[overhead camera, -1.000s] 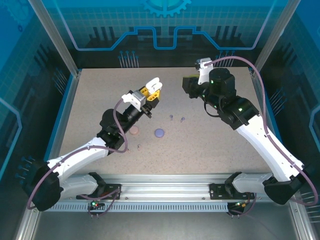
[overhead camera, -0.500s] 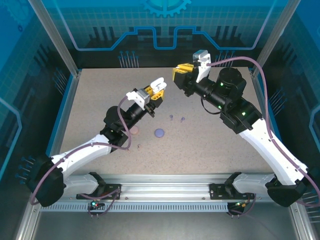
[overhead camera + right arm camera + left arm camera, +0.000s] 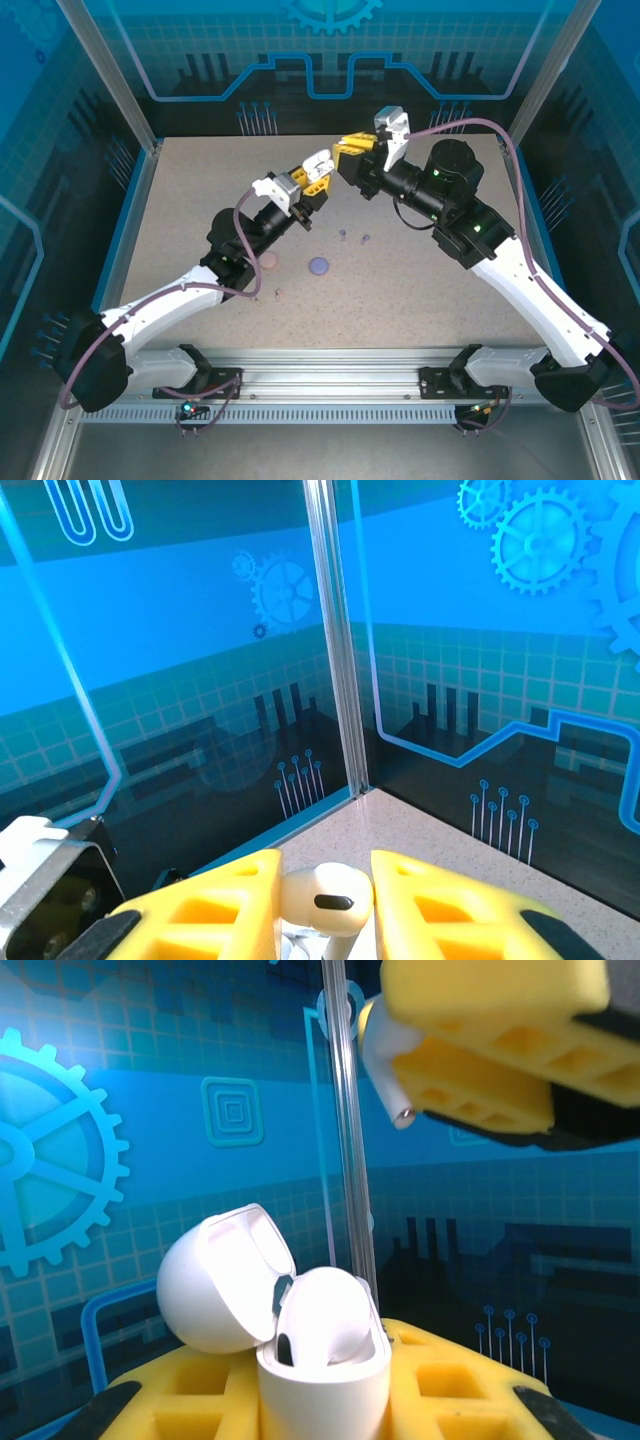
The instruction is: Insert the wireless bluetooth earbuds into the charging case
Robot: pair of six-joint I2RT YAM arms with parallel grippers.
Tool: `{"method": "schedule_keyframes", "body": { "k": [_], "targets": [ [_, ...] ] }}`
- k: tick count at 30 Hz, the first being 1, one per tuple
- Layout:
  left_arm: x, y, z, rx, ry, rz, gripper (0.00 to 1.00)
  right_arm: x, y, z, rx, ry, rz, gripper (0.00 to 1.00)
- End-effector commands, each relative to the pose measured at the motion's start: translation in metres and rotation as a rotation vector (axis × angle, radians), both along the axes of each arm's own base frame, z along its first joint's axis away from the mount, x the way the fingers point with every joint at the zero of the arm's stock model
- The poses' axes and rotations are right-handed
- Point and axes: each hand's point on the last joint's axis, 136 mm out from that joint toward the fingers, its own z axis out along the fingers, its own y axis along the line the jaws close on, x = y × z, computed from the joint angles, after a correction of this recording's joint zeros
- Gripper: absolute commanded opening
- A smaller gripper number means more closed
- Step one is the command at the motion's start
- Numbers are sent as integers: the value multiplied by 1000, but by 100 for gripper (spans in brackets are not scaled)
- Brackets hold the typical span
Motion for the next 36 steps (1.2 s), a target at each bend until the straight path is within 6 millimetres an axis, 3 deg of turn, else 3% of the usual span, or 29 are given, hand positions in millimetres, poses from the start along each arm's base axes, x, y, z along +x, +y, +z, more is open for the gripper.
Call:
{"method": "schedule_keyframes", "body": {
  "k": [1,16,36],
  "targets": [
    [-9,-2,23,-35,-49,-31,0,-6,7,3,4,-27,33,27],
    [-12,-2,28,-40,-58,-39,0,12,17,-20,-46,9,10,27],
    [-15,1,32,-40,-74,-31,0,33,4,-41,-59,59,-57,25]
  ]
}}
